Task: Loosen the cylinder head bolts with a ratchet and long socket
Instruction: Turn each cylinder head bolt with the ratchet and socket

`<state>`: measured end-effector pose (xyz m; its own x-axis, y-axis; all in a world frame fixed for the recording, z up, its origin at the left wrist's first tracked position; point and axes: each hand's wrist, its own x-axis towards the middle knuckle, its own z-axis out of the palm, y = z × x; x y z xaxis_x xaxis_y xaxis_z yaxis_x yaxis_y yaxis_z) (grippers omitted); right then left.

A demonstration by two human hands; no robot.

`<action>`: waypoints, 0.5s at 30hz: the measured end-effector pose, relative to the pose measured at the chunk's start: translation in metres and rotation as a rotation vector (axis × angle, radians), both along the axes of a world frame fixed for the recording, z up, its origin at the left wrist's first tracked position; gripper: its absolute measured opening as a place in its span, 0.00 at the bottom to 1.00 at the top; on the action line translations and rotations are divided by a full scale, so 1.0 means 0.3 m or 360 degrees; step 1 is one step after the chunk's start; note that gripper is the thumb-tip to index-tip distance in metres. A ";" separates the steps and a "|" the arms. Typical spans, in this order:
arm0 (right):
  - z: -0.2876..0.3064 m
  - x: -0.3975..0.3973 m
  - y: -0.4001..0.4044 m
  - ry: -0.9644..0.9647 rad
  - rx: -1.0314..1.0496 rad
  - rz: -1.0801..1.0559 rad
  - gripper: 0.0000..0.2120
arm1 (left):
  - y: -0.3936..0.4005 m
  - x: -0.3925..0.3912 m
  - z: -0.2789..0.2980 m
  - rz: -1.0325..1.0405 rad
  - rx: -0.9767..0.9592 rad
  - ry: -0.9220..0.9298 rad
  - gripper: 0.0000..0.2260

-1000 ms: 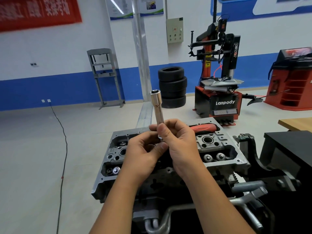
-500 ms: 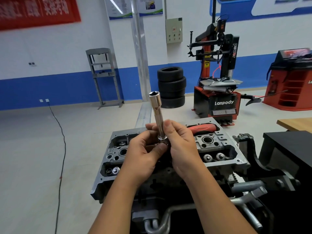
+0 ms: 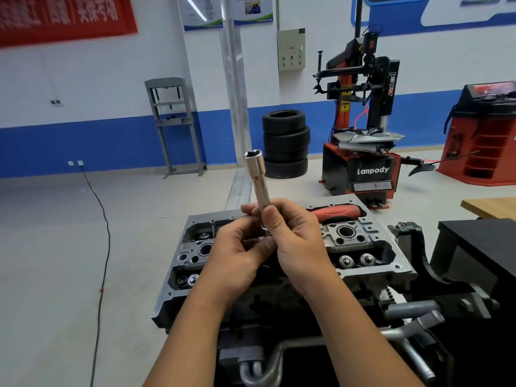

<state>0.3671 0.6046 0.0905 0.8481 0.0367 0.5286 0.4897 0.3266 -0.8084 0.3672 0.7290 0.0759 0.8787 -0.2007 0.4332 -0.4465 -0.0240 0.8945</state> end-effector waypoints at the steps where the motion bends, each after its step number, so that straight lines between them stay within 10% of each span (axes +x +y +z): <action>1: 0.002 -0.001 0.000 0.0029 0.0006 0.0037 0.10 | -0.002 -0.002 -0.002 0.0047 -0.0002 -0.0014 0.11; 15: -0.002 -0.006 -0.007 0.0029 0.0144 -0.0044 0.17 | -0.007 -0.005 0.005 -0.0089 0.0024 0.0016 0.13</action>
